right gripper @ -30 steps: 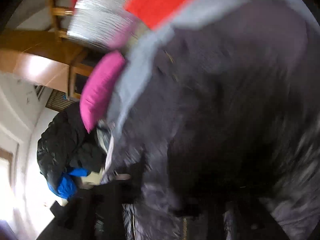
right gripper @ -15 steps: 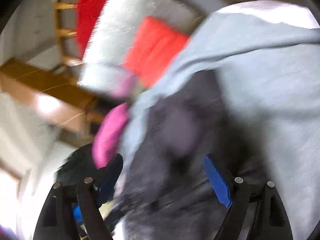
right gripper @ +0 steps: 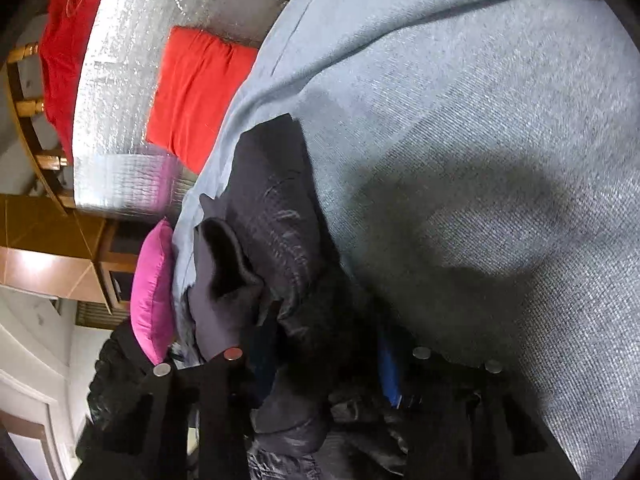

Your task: Fold large clothes

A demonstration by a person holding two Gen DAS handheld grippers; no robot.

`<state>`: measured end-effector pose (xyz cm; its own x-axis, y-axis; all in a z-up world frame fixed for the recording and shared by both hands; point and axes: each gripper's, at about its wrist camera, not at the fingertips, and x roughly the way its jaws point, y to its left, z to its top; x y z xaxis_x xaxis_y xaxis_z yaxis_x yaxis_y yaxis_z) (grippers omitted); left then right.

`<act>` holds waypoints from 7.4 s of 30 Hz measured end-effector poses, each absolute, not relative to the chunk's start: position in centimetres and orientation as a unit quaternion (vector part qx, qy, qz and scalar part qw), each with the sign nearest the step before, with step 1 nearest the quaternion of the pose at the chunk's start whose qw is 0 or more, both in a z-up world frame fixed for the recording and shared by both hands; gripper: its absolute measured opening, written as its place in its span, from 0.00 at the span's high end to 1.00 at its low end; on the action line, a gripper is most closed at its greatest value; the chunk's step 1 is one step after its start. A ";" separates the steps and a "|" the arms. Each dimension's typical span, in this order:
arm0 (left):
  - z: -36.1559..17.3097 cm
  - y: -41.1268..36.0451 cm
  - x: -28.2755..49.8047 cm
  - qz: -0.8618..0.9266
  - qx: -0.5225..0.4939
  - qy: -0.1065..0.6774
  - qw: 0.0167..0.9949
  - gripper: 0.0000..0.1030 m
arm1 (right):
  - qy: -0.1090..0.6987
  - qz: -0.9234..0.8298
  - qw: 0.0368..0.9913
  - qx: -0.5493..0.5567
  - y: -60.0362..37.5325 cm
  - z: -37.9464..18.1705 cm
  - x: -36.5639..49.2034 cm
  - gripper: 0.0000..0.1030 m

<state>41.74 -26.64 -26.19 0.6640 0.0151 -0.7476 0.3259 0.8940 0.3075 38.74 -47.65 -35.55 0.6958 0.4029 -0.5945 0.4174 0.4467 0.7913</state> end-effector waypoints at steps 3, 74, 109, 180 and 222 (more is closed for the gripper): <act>-24.5 -23.7 42.0 -0.090 0.157 0.400 0.898 0.66 | 0.392 -0.008 0.759 0.520 -47.4 -35.3 38.8 0.58; -27.1 28.7 32.4 0.226 -0.321 0.453 0.801 0.33 | 0.403 0.054 0.879 0.249 -37.0 -29.7 37.9 0.42; -7.0 6.9 42.9 0.009 -0.101 0.290 0.952 0.93 | 0.346 0.041 0.869 0.352 -41.8 -28.5 36.7 0.42; -31.4 2.7 44.8 -0.035 -0.205 0.498 0.842 0.19 | 0.344 0.027 0.799 0.493 -42.1 -30.9 35.5 0.24; -30.8 5.7 46.7 0.010 -0.179 0.480 0.858 0.25 | 0.389 -0.016 0.859 0.332 -45.1 -31.4 39.2 0.62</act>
